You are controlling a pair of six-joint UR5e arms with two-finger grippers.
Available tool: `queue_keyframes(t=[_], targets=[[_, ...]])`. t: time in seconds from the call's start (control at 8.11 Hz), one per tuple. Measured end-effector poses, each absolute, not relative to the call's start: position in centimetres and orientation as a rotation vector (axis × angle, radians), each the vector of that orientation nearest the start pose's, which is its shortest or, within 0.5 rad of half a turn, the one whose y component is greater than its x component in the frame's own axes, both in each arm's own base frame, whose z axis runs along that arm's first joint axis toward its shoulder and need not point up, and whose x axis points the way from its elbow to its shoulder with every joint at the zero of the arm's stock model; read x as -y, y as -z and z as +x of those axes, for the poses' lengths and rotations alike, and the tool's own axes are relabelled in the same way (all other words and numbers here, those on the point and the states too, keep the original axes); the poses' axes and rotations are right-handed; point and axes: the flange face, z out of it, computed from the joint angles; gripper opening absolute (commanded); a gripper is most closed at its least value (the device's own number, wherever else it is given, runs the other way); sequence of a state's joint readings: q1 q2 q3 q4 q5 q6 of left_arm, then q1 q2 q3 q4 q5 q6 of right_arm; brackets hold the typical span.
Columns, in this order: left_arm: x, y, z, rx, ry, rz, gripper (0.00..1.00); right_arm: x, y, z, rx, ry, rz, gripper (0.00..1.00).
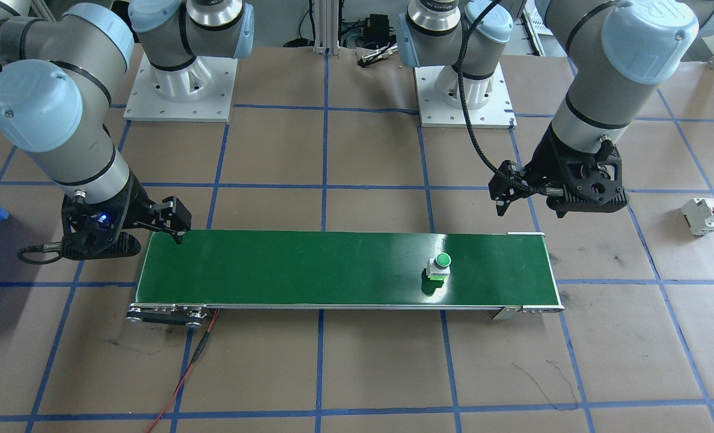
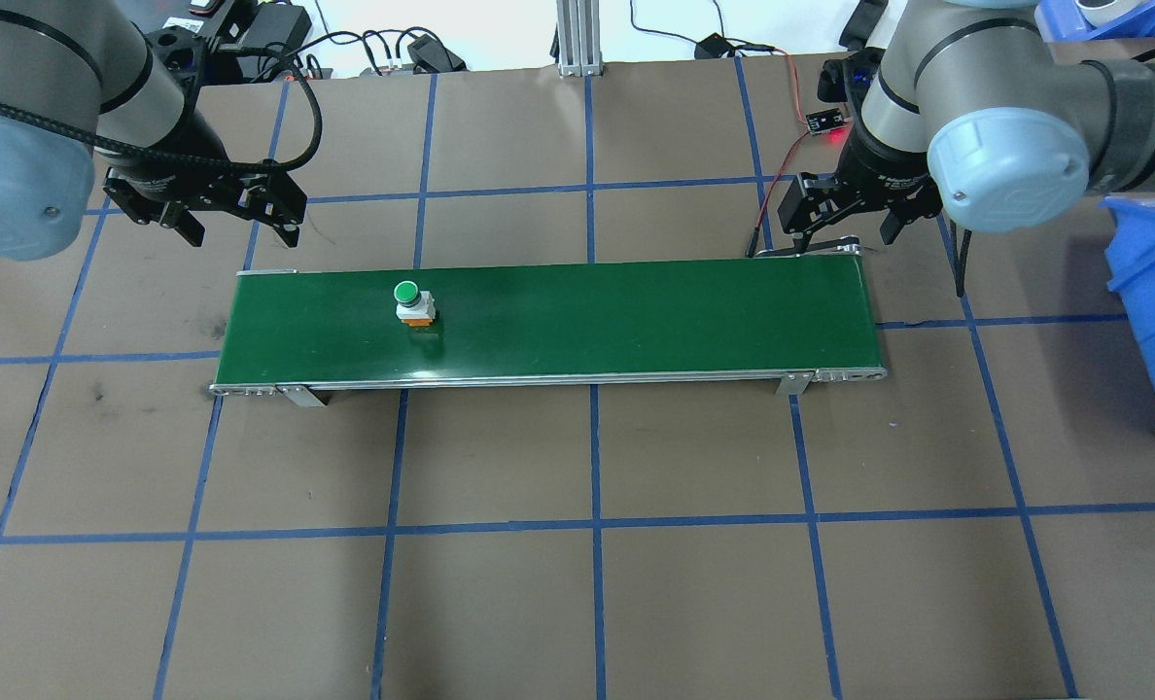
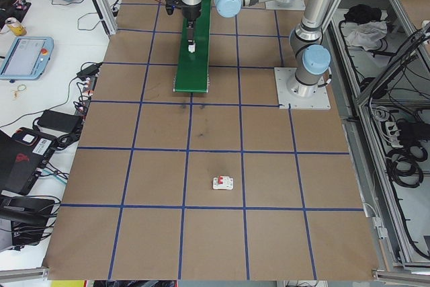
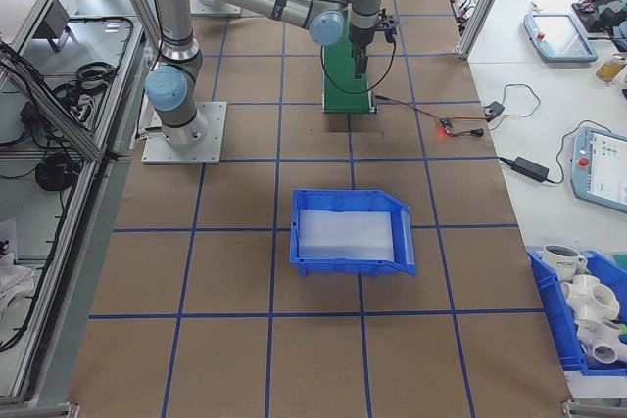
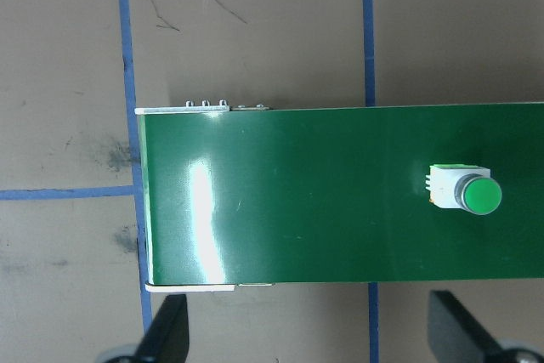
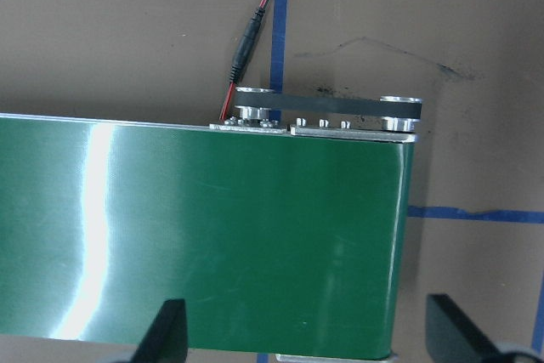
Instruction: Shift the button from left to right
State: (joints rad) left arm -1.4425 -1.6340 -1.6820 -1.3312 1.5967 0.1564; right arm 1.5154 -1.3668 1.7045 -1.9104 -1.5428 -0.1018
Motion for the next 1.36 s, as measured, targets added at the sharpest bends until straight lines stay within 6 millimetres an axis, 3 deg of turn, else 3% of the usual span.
queue_keyframes(t=[0.49, 1.36], targets=[[53.6, -41.8, -6.5, -3.16, 0.088, 0.006, 1.0, 56.6, -33.1, 10.8, -3.081, 0.024, -0.031, 0.98], [53.7, -41.6, -6.5, -3.171, 0.081, -0.003, 1.0, 56.0, -32.4, 12.2, -3.026, 0.003, 0.051, 0.97]])
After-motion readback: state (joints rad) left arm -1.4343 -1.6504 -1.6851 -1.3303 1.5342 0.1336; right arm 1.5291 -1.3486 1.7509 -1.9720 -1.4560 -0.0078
